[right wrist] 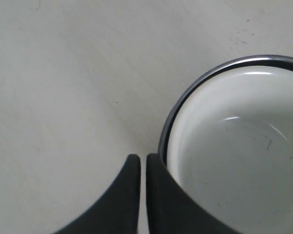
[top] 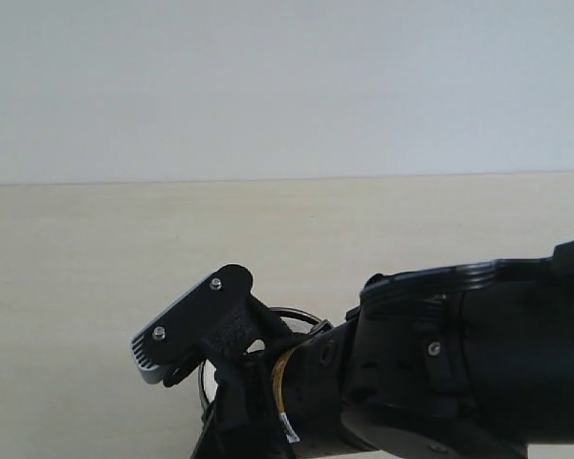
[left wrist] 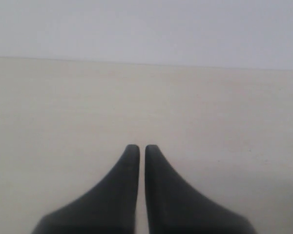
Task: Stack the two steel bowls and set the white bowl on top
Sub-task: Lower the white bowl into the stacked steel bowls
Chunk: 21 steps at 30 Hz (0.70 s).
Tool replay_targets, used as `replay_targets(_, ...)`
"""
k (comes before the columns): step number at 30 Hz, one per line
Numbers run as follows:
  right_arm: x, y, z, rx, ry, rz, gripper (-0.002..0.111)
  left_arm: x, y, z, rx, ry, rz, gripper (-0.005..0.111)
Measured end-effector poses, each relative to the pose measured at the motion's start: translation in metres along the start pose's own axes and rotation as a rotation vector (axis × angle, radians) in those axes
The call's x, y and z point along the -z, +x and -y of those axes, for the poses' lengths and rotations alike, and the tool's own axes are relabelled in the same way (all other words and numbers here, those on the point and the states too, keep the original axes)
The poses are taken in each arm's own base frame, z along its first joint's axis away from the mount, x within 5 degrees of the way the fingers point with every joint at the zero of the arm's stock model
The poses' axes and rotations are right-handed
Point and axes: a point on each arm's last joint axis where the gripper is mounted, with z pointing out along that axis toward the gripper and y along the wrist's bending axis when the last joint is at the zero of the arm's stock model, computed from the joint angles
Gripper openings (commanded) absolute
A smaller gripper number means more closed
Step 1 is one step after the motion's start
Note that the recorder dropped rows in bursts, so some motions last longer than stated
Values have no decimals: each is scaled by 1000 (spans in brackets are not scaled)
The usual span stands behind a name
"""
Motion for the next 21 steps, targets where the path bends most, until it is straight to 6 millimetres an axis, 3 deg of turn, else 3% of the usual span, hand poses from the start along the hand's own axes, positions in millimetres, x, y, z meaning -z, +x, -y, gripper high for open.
replay_targets(10, -10, 5, 0, 2, 2, -34, 0, 0, 0, 0, 0, 0, 0, 4)
replay_targets(21, -2, -2, -1, 12, -9, 22, 0, 0, 0, 0, 0, 0, 0, 4)
